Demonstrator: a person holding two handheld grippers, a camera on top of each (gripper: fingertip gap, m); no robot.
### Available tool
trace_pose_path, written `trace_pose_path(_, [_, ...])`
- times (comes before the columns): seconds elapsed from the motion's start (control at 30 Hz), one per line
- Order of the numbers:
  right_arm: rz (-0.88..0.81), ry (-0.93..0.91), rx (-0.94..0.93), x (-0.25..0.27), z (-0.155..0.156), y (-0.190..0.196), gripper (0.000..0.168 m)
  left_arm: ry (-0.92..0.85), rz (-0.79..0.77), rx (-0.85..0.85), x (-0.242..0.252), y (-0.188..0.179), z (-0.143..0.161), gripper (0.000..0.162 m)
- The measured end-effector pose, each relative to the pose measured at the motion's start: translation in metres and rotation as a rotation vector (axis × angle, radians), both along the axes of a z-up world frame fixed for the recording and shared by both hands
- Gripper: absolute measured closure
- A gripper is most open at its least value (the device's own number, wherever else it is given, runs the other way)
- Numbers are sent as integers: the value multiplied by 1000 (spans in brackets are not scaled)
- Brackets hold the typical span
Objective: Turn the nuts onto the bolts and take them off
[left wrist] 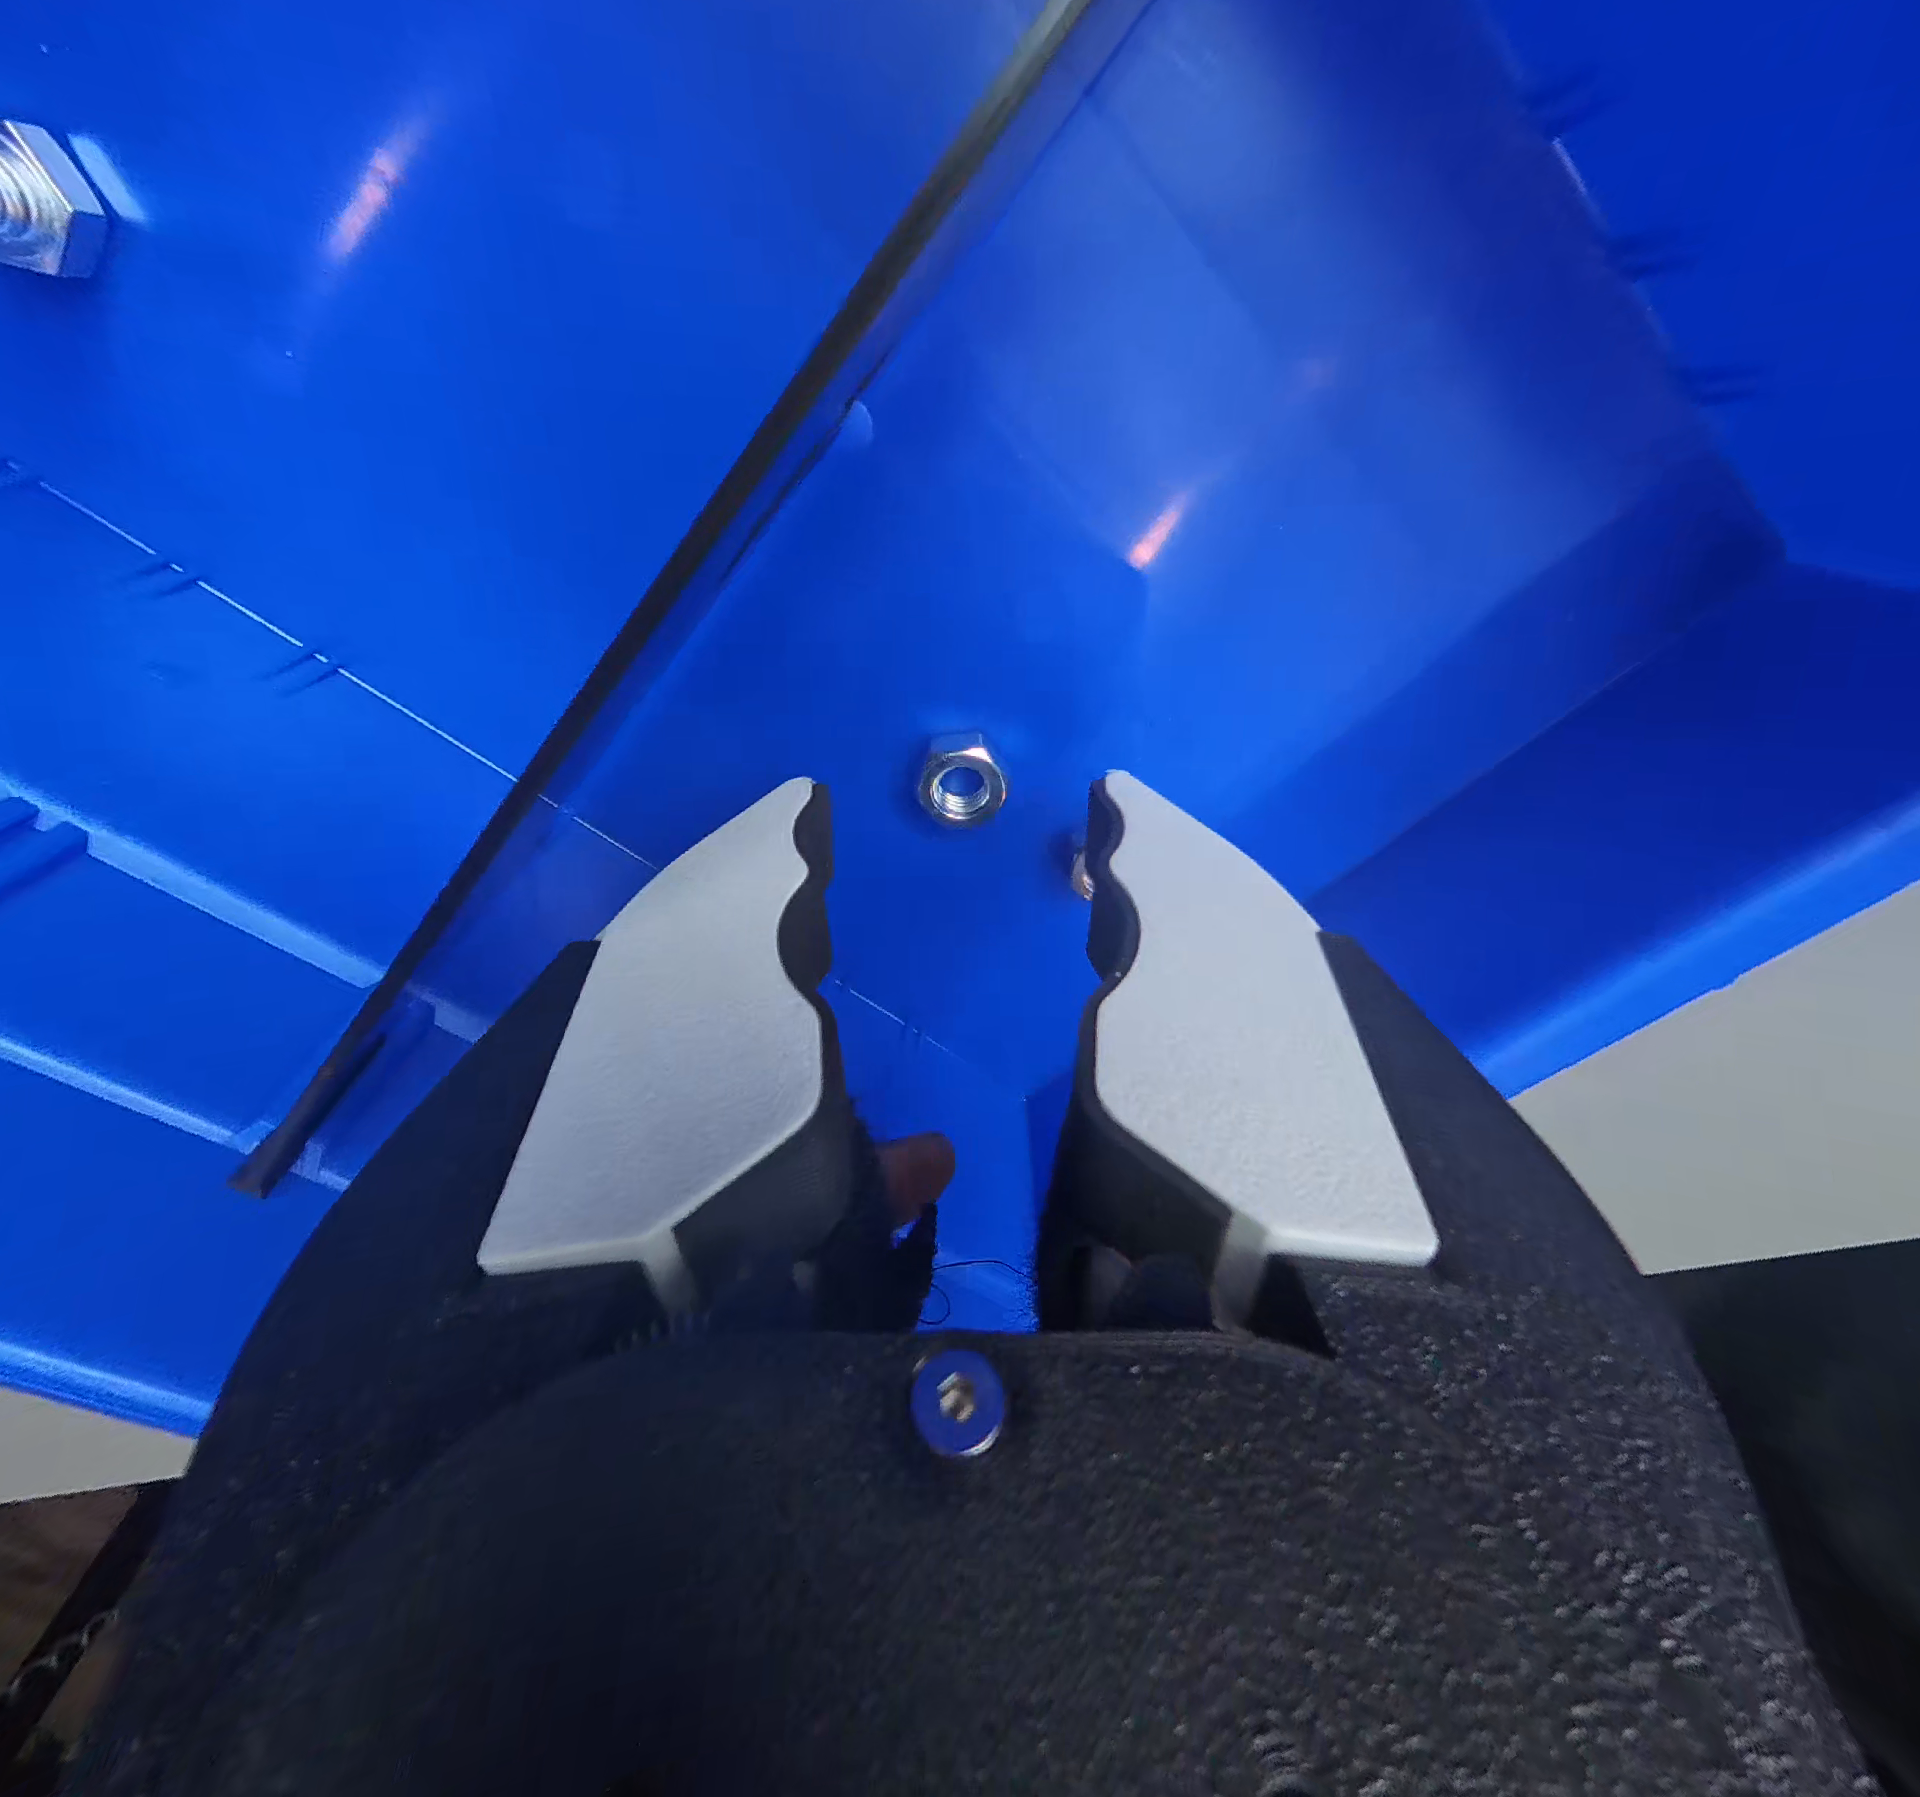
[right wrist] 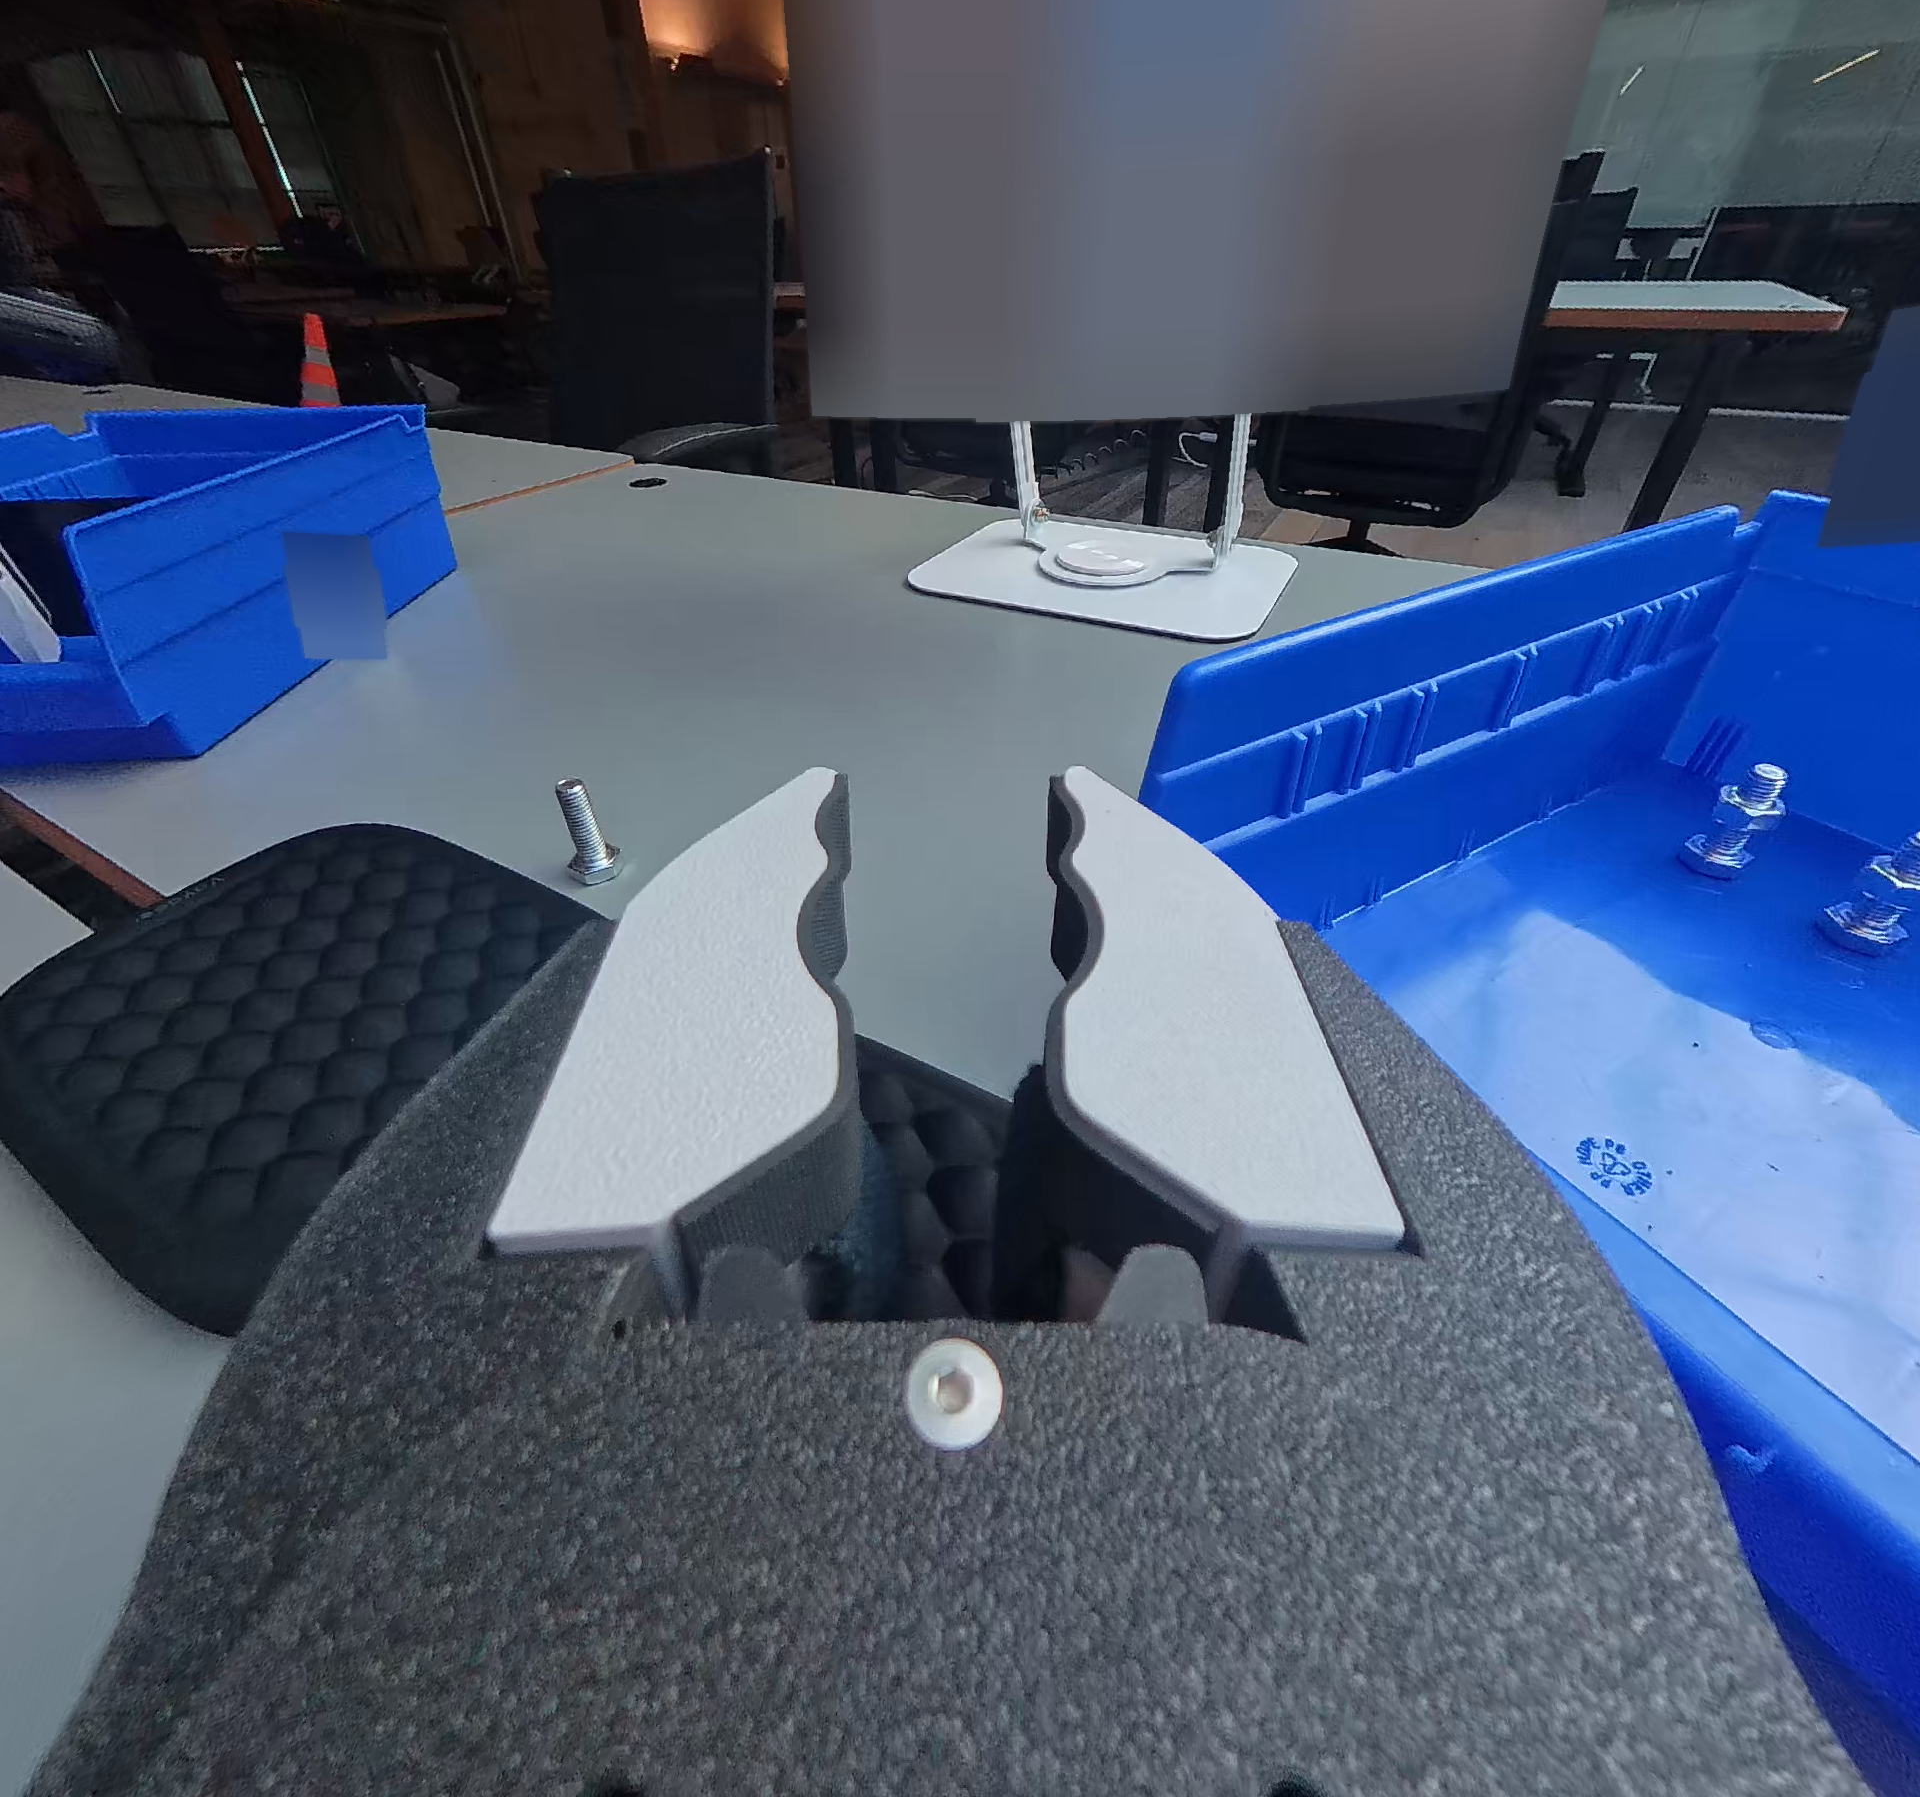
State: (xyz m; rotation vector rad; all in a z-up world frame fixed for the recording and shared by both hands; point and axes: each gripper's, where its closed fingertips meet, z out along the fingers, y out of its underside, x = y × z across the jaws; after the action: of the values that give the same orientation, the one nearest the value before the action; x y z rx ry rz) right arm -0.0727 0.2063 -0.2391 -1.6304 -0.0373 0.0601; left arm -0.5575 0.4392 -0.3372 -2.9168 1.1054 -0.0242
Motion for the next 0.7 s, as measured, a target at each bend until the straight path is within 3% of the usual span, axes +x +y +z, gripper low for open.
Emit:
trace_pose_path(0.23, [-1, 3, 3, 0, 0, 0, 132, 23, -5, -15, -2, -3, -7, 117])
trace_pose_path(0.43, [-1, 3, 8, 0, 1, -1, 132, 48, -12, -18, -3, -4, -12, 127])
trace_pose_path(0.53, [-1, 6, 11, 1, 2, -1, 132, 24, -34, -31, 3, -7, -12, 143])
trace_pose_path(0.7, [2, 4, 13, 0, 2, -1, 132, 14, -60, 4, 6, -5, 3, 143])
